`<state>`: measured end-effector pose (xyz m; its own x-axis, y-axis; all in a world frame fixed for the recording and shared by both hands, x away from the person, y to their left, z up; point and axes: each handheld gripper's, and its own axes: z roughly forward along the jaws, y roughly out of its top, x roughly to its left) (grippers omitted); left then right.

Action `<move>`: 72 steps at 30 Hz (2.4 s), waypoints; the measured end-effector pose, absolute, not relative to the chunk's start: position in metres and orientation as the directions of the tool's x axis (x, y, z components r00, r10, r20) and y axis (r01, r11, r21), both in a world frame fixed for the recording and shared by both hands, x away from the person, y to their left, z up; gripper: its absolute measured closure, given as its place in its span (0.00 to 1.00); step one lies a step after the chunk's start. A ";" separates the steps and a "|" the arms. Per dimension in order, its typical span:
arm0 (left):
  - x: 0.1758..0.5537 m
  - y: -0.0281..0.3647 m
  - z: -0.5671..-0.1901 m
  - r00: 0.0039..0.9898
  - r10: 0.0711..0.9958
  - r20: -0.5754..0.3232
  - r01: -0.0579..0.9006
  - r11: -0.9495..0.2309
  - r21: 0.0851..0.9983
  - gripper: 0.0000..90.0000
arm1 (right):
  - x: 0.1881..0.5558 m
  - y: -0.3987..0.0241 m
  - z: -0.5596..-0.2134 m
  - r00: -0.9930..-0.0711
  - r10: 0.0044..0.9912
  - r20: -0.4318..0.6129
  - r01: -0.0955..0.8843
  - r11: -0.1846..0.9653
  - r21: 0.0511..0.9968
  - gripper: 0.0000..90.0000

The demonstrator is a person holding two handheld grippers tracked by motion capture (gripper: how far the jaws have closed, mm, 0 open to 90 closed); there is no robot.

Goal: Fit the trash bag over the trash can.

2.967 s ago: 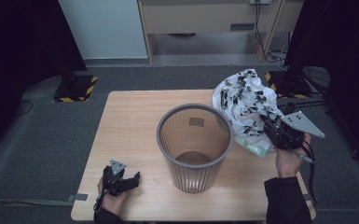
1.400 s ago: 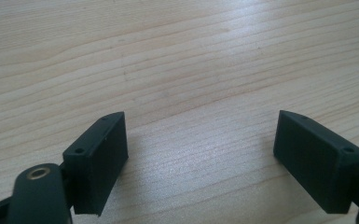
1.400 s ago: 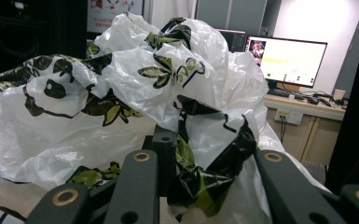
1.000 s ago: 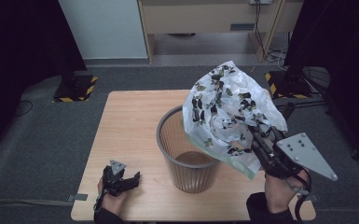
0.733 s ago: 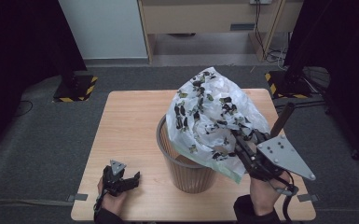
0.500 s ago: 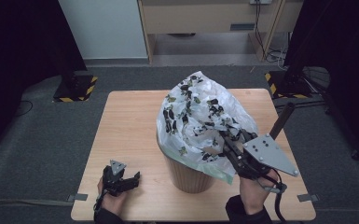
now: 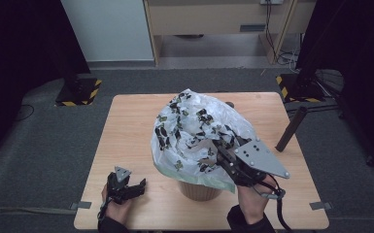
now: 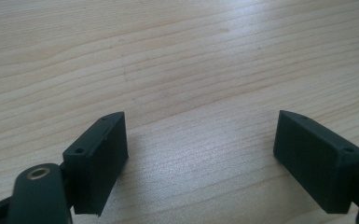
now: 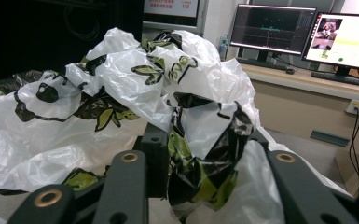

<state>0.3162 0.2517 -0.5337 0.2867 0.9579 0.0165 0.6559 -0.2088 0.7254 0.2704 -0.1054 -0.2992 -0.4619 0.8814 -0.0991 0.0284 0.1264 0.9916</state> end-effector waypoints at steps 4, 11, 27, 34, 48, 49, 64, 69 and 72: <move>0.316 0.252 -0.534 0.287 0.958 0.017 0.656 -0.209 0.725 0.19 | 0.268 -0.108 -0.300 -0.467 0.879 -0.101 0.024 0.126 0.992 0.61; 0.316 0.252 -0.534 0.287 0.958 0.016 0.656 -0.208 0.725 0.19 | 0.260 -0.121 -0.306 -0.493 0.864 -0.098 0.014 0.121 0.993 0.45; 0.315 0.253 -0.533 0.274 0.961 0.019 0.652 -0.201 0.731 0.22 | 0.255 -0.178 -0.300 -0.416 0.908 -0.043 -0.047 0.026 0.999 0.30; 0.311 0.257 -0.517 0.260 0.965 -0.012 0.613 -0.155 0.775 0.25 | 0.267 -0.213 -0.314 -0.325 0.945 -0.025 -0.036 0.015 0.999 0.30; 0.305 0.254 -0.459 0.254 0.965 -0.067 0.493 -0.070 0.867 0.40 | 0.307 -0.231 -0.358 -0.295 0.955 -0.014 0.048 0.030 0.998 0.29; 0.305 0.253 -0.454 0.253 0.965 -0.066 0.483 -0.067 0.873 0.42 | 0.309 -0.231 -0.359 -0.297 0.955 -0.013 0.048 0.028 0.998 0.29; 0.299 0.232 -0.357 0.247 0.967 -0.065 0.271 -0.004 0.963 0.40 | 0.319 -0.227 -0.365 -0.311 0.950 -0.017 0.059 0.037 0.998 0.29; 0.296 0.218 -0.342 0.262 0.965 -0.036 0.231 -0.026 0.973 0.40 | 0.320 -0.223 -0.365 -0.307 0.951 -0.029 0.057 0.049 0.997 0.29; 0.296 0.209 -0.336 0.270 0.962 -0.035 0.209 -0.023 0.978 0.38 | 0.321 -0.220 -0.364 -0.308 0.951 -0.029 0.058 0.049 0.997 0.29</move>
